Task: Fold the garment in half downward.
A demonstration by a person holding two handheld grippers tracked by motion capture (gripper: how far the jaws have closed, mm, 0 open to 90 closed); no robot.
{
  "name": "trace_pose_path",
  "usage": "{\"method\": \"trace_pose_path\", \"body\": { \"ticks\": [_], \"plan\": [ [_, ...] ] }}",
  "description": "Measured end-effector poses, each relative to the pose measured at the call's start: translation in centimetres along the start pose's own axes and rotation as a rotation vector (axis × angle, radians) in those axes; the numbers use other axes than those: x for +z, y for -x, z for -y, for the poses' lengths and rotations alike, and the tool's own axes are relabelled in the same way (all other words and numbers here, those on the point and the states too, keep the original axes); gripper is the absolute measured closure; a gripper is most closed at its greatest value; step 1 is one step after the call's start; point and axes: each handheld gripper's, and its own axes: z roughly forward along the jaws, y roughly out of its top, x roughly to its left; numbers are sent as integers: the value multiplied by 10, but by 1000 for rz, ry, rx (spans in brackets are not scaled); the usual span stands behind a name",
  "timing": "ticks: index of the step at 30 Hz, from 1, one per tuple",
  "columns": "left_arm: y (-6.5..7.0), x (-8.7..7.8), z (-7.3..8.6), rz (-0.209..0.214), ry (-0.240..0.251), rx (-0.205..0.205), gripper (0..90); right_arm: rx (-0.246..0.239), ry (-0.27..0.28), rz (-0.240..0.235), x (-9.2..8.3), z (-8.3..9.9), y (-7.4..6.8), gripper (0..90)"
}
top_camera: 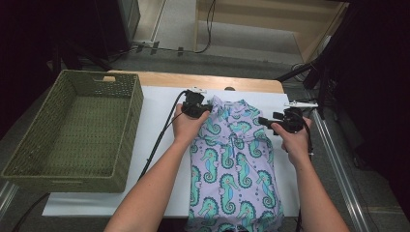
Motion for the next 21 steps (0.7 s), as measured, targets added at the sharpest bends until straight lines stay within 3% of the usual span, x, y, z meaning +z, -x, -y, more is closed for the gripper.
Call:
{"method": "trace_pose_path", "body": {
  "ticks": [7,12,16,21],
  "plan": [
    [-3,-1,-1,9,6,-14,880,53,-71,48,28,-4,16,234],
    [-3,-1,0,13,6,-18,880,66,-86,90,43,-8,22,281],
    [-3,-1,0,18,9,-14,880,50,-92,114,54,-10,22,313],
    [-5,-1,3,15,0,-25,879,11,-126,191,64,-4,22,297]
  ]
}}
